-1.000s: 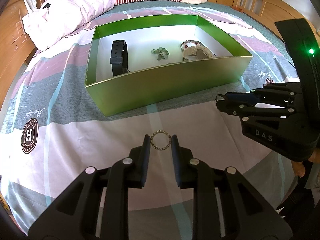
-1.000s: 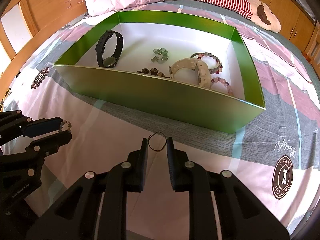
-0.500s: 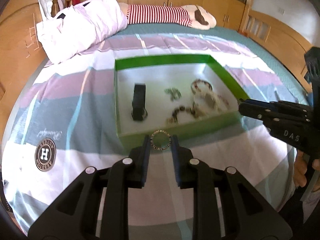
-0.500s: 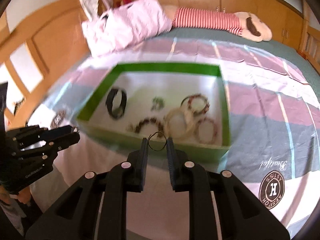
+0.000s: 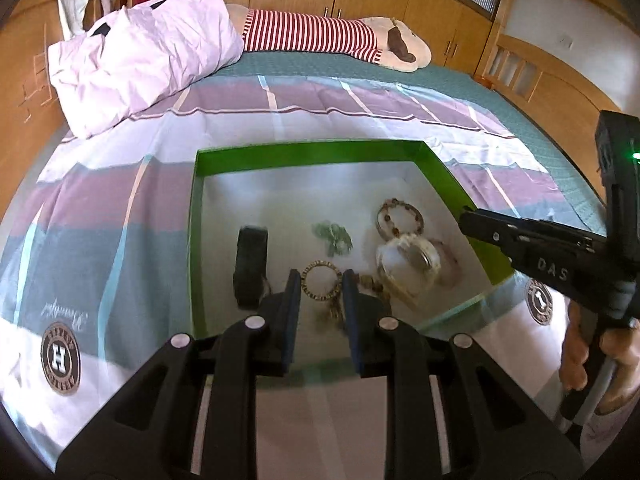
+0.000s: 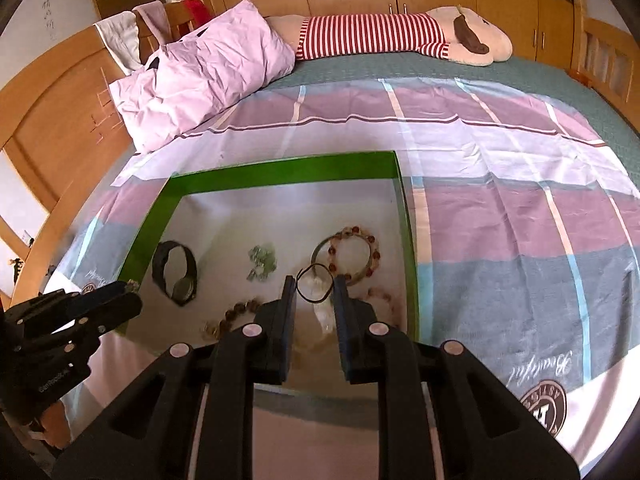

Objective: Organize jewelry

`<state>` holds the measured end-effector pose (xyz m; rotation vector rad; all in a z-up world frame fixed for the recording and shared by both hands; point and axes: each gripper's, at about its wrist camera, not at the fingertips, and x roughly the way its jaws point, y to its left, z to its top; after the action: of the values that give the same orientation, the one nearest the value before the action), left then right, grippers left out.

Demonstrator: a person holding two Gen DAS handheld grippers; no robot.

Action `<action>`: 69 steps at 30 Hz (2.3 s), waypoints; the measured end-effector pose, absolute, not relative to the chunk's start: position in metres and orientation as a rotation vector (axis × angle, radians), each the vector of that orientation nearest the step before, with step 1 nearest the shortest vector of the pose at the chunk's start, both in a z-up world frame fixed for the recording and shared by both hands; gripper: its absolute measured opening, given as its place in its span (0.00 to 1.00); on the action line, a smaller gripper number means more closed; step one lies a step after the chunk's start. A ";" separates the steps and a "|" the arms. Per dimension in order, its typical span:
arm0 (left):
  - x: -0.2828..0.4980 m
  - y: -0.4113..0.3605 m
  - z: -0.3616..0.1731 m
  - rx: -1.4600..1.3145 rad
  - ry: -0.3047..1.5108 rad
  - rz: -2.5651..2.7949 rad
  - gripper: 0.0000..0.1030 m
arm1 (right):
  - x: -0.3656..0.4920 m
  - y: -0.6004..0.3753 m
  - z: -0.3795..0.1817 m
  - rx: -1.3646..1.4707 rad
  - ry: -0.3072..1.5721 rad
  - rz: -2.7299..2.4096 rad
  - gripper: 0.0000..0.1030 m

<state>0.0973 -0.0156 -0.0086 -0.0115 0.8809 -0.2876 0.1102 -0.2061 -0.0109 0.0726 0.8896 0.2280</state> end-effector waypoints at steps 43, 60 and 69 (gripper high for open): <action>0.076 -0.021 0.021 0.066 0.809 -0.137 0.98 | 0.067 -0.208 0.026 0.029 0.768 0.067 0.99; 0.075 -0.023 0.018 0.071 0.823 -0.140 0.98 | 0.064 -0.203 0.022 -0.007 0.758 0.032 0.99; 0.074 -0.024 0.017 0.074 0.824 -0.145 0.98 | 0.063 -0.202 0.022 -0.020 0.753 0.021 0.99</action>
<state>0.0743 -0.0242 0.0173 0.0740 0.8243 -0.1445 0.0632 -0.2018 0.0218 -0.0202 0.7531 0.0211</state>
